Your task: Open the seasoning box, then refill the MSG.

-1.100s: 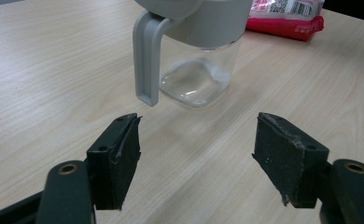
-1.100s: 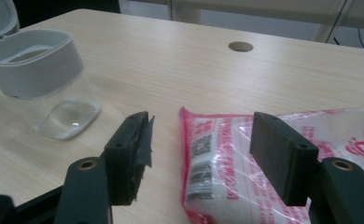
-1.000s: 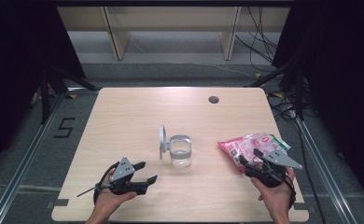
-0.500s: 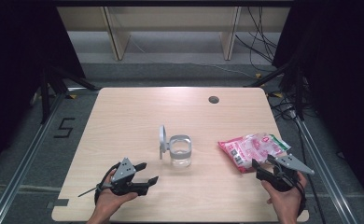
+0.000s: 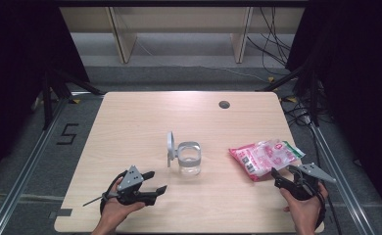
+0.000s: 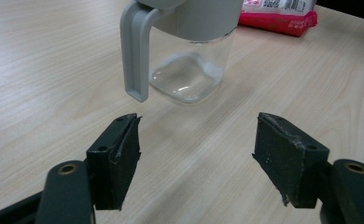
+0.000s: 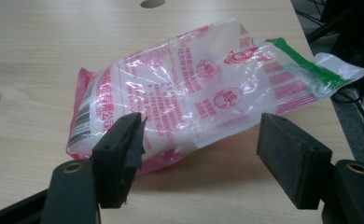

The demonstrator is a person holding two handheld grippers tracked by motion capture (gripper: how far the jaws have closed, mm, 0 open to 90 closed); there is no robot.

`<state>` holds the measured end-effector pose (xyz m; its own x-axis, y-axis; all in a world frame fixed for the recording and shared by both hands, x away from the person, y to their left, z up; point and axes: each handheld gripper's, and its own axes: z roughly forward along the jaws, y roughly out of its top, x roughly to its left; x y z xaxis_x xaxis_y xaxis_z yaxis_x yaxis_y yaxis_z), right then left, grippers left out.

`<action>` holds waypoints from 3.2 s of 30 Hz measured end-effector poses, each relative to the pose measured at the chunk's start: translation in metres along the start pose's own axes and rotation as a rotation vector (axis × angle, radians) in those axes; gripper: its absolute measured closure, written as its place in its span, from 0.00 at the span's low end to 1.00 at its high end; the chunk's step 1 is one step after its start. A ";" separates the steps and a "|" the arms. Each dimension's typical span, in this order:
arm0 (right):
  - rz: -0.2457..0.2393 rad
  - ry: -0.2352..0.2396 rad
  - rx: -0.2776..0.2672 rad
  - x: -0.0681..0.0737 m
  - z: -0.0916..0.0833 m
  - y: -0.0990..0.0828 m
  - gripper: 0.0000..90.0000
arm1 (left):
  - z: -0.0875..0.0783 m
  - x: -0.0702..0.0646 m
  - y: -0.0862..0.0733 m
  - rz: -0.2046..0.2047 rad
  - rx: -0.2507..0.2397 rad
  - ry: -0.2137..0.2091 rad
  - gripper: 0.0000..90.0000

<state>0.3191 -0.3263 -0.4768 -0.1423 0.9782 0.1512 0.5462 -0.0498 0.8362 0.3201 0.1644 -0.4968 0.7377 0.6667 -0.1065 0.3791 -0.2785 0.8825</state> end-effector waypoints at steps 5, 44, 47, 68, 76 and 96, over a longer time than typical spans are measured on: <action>-0.020 0.002 -0.025 -0.010 0.005 0.000 0.31 | 0.001 0.000 0.000 -0.015 -0.002 0.004 0.34; 0.176 0.053 0.012 -0.026 0.044 0.001 0.21 | 0.005 -0.006 0.001 -0.020 -0.002 -0.026 0.34; 0.190 0.060 0.021 -0.026 0.047 0.003 0.21 | 0.004 -0.006 0.001 -0.003 0.008 -0.019 0.34; 0.214 0.082 0.021 -0.025 0.071 0.008 0.39 | 0.008 -0.008 -0.001 0.025 0.012 -0.042 0.34; 0.202 0.092 0.027 -0.026 0.074 0.010 0.50 | 0.008 -0.008 -0.001 0.030 0.015 -0.041 0.34; 0.183 0.071 0.048 -0.026 0.079 0.013 0.82 | 0.008 -0.008 -0.001 0.031 0.016 -0.042 0.34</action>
<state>0.3953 -0.3360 -0.5118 -0.0938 0.9370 0.3364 0.6066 -0.2141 0.7656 0.3179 0.1540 -0.5003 0.7719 0.6281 -0.0985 0.3642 -0.3098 0.8783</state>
